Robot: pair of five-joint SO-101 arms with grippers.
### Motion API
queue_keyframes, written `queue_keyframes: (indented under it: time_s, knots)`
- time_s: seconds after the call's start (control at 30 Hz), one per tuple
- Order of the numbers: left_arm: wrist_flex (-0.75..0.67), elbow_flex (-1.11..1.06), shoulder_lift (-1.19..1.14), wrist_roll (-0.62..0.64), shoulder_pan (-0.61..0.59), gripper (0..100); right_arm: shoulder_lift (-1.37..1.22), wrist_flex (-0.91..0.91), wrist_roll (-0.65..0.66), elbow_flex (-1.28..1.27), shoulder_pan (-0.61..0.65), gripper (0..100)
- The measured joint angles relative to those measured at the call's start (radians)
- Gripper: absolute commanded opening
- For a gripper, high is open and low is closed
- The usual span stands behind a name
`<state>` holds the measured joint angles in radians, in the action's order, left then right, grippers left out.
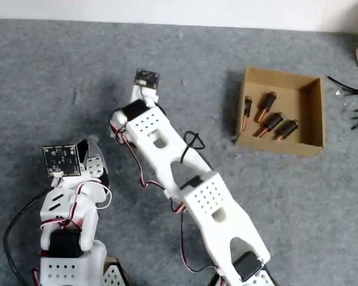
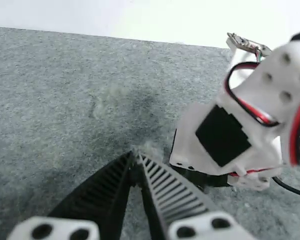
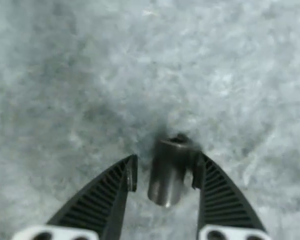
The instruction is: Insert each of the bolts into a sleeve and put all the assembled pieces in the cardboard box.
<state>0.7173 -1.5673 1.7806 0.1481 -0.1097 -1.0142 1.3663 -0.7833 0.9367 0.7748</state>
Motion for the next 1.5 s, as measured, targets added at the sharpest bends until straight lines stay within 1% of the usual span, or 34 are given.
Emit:
queue_keyframes:
  time_s: [0.03,0.1,0.13,0.2,0.23,0.27,0.4,0.6,0.77,0.9,1.17,1.23,1.33,1.43,1.5]
  knots:
    - [0.0,0.0,0.0,0.0,0.0,1,-0.02,0.031,-0.006,0.037,0.0,16.6]
    - [0.0,0.0,0.0,0.0,0.0,1,-0.058,0.098,-0.011,0.103,0.0,13.2]
    - [0.0,0.0,0.0,0.0,0.0,1,-0.074,0.129,-0.011,0.132,0.0,10.2]
    - [0.0,0.0,0.0,0.0,0.0,1,-0.104,0.176,-0.008,0.183,-0.002,1.3]
    - [0.0,0.0,0.0,0.0,0.0,1,-0.12,0.198,0.014,0.209,-0.008,0.0]
    - [0.0,0.0,0.0,0.0,0.0,1,-0.135,0.216,0.046,0.233,-0.015,1.3]
    - [0.0,0.0,0.0,0.0,0.0,1,-0.172,0.292,0.216,0.325,-0.021,0.5]
    - [0.0,0.0,0.0,0.0,0.0,1,-0.19,0.374,0.318,0.463,-0.061,0.5]
    - [0.0,0.0,0.0,0.0,0.0,1,-0.19,0.381,0.456,0.658,-0.138,0.5]
    - [0.0,0.0,0.0,0.0,0.0,1,-0.19,0.381,0.56,0.707,-0.195,0.5]
    - [0.0,0.0,0.0,0.0,-0.003,1,-0.17,0.382,0.586,0.707,-0.334,0.5]
    - [0.002,0.006,-0.002,-0.002,-0.021,4,-0.129,0.382,0.586,0.707,-0.356,0.5]
    - [0.055,0.051,-0.002,-0.002,-0.038,8,-0.048,0.382,0.586,0.707,-0.377,0.5]
    - [0.118,0.08,-0.002,-0.002,-0.038,5,0.025,0.387,0.586,0.707,-0.39,0.5]
    - [0.13,0.087,-0.002,-0.002,-0.048,5,0.068,0.387,0.586,0.709,-0.391,0.5]
